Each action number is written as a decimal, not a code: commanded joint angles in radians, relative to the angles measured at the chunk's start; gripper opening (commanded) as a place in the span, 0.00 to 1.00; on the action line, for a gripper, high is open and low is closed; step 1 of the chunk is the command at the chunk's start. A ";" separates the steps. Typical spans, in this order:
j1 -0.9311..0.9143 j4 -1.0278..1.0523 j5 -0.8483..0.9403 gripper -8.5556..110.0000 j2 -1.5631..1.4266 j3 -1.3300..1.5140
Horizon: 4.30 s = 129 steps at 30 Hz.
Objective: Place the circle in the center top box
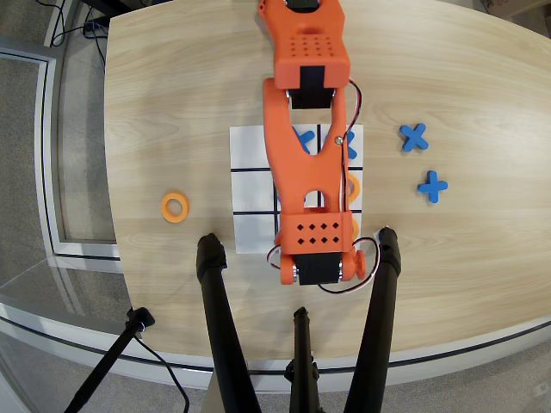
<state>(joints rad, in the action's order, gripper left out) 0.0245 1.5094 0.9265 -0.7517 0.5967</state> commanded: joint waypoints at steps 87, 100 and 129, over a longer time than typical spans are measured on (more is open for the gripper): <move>-1.411 -0.206 0.597 0.07 -2.642 2.606; -1.578 -0.207 0.594 0.07 -2.643 2.606; -1.605 -0.207 0.592 0.07 -2.642 2.606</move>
<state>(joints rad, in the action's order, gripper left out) -1.5754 1.3008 1.5217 -3.3748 3.1477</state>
